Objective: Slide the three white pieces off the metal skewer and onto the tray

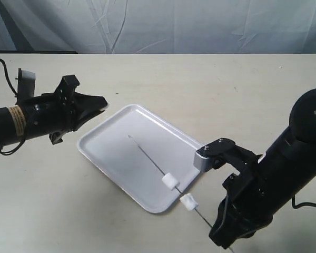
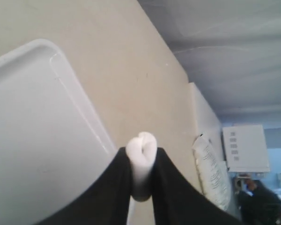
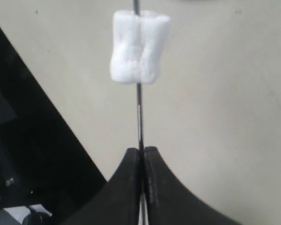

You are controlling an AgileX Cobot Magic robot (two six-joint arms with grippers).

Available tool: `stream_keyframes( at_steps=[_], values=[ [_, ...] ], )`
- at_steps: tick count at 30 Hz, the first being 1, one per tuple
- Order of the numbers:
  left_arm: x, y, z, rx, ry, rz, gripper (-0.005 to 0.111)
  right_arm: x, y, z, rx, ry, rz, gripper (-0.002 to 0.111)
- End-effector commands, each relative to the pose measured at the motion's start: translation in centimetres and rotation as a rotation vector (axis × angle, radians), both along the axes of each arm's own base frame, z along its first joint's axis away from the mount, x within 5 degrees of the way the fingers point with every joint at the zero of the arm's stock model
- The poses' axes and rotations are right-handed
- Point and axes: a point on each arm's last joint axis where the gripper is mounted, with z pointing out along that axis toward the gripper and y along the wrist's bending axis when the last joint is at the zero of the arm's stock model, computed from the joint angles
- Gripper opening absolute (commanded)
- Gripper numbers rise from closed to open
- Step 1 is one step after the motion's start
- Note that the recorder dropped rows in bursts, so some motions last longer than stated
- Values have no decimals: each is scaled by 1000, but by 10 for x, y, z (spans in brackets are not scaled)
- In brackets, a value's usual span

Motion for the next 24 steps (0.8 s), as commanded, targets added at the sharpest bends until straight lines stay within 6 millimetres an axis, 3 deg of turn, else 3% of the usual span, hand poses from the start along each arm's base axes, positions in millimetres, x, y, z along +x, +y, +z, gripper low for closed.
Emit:
stream_keyframes(
  at_steps=[1, 7, 13, 24],
  values=[
    [-10, -9, -10, 163, -6, -130, 14, 4, -1, 7, -2, -80, -82, -1],
    [-19, -29, -22, 384, -51, -215, 27, 7, -2, 9, -22, -50, -227, -1],
    [-16, -41, -18, 409, -105, -176, 32, 6, -1, 10, -19, -19, -245, -1],
    [-26, -63, 17, -9, -277, -335, 32, 30, 5, 8, 56, -138, -474, -1]
  ],
)
